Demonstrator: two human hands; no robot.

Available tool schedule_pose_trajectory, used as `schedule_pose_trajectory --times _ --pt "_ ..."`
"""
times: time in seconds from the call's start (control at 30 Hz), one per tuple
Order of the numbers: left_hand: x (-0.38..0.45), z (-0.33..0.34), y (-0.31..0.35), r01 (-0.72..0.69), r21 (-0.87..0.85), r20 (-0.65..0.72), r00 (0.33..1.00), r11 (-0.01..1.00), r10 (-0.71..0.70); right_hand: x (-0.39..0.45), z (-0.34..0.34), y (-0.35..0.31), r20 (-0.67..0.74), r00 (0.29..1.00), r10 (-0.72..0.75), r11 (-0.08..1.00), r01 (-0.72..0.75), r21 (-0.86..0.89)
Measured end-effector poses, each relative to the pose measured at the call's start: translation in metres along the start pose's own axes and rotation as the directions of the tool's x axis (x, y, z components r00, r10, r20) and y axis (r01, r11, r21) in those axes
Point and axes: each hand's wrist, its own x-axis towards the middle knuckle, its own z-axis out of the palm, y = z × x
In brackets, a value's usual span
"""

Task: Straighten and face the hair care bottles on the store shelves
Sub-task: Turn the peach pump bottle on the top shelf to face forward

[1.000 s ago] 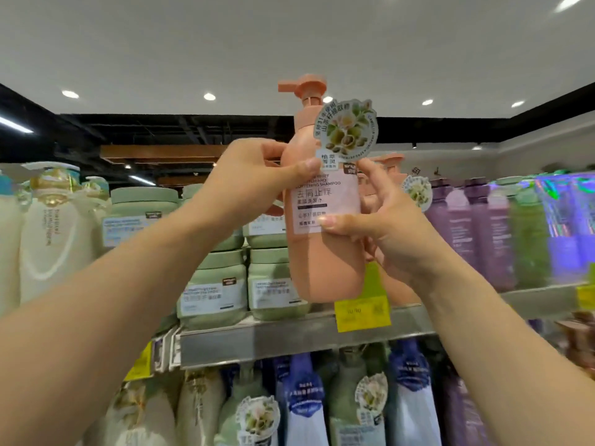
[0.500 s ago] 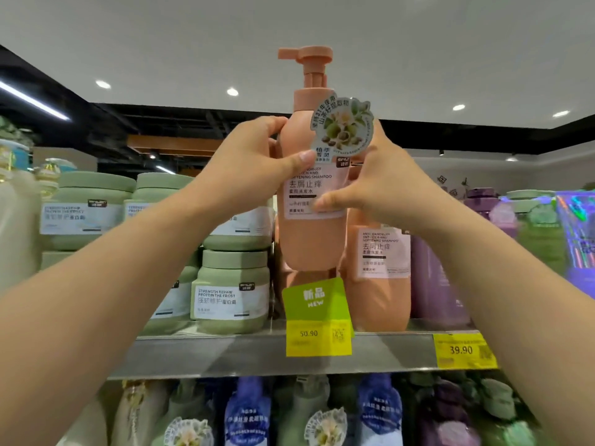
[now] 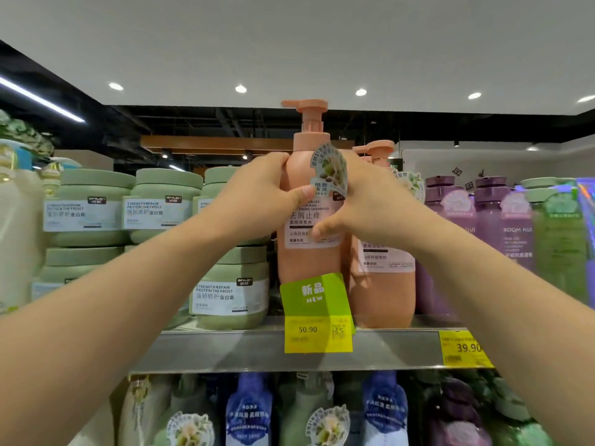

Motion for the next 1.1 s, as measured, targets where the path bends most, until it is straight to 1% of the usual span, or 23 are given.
schedule_pose_trajectory --times 0.13,0.27,0.37,0.6,0.8,0.9,1.0,1.1 --pt "-0.002 0.002 -0.002 -0.003 0.052 0.048 0.999 0.999 0.001 0.004 0.0 -0.007 0.057 0.996 0.065 0.992 -0.058 -0.11" --pt "0.0 0.006 -0.004 0.054 0.139 0.098 0.993 0.989 -0.068 0.01 0.001 -0.011 0.103 0.99 0.097 0.976 -0.075 -0.204" --pt "0.002 0.007 -0.005 0.065 0.148 0.09 0.993 0.987 -0.079 0.013 0.0 -0.011 0.112 0.985 0.128 0.967 -0.099 -0.236" --pt "0.002 0.004 -0.001 0.024 0.24 0.068 0.997 0.97 -0.041 0.013 0.002 -0.015 0.061 0.985 0.16 0.948 -0.136 -0.286" --pt "-0.003 0.005 0.001 -0.009 0.285 0.043 0.999 0.958 -0.003 0.007 -0.004 -0.018 0.094 0.98 0.174 0.952 -0.143 -0.269" --pt "-0.009 0.005 -0.001 -0.018 0.296 0.02 1.0 0.955 0.013 0.003 -0.008 -0.024 0.078 0.979 0.188 0.955 -0.164 -0.248" --pt "-0.015 0.0 -0.003 -0.017 0.276 0.003 1.0 0.961 0.017 -0.003 -0.013 -0.035 0.024 0.978 0.206 0.96 -0.197 -0.201" --pt "-0.027 -0.009 -0.006 -0.023 0.168 -0.032 0.999 0.986 0.029 -0.011 -0.015 -0.047 -0.079 0.978 0.191 0.958 -0.203 -0.203"
